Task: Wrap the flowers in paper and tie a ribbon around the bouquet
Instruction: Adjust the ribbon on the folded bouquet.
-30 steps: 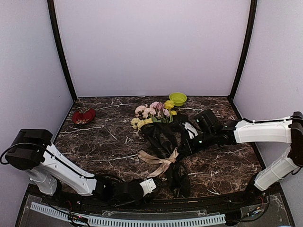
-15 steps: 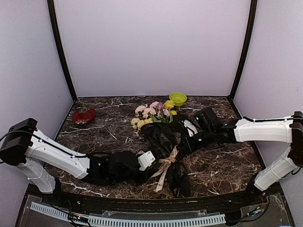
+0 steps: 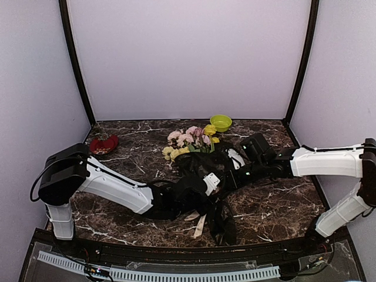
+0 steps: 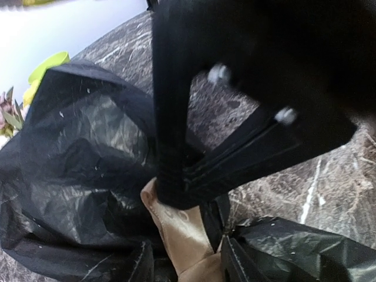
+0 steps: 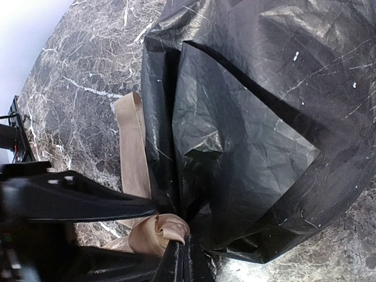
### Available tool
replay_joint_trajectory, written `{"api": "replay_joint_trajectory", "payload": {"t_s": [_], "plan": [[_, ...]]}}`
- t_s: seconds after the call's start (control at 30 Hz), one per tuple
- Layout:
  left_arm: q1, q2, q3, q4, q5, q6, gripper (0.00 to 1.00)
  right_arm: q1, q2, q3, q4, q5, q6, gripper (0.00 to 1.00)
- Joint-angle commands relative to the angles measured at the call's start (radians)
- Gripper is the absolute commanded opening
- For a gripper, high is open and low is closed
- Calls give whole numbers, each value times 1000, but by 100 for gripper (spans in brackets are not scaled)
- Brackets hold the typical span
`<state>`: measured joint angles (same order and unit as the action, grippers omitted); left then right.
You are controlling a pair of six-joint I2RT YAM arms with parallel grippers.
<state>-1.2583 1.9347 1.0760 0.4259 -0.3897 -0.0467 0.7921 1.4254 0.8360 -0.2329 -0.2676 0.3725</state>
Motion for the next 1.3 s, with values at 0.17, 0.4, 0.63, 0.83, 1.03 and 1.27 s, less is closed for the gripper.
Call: {"api": "replay_joint_trajectory", "payload": {"t_s": [0.17, 0.4, 0.63, 0.83, 1.03, 1.27], "plan": [[2, 61, 24, -78, -43, -70, 33, 8, -43, -4, 50, -11, 25, 0], [2, 59, 11, -88, 18, -54, 23, 7, -83, 0, 46, -19, 36, 0], [2, 51, -16, -98, 37, -63, 10, 8, -120, 1, 33, -8, 46, 0], [2, 50, -26, -91, 57, -52, 3, 7, -122, -15, 21, 2, 48, 0], [2, 49, -42, -99, 64, -60, 0, -1, -160, -21, -10, 41, 46, 0], [2, 49, -53, -98, 75, -63, 0, -11, -153, -47, -18, 32, 63, 0]]}}
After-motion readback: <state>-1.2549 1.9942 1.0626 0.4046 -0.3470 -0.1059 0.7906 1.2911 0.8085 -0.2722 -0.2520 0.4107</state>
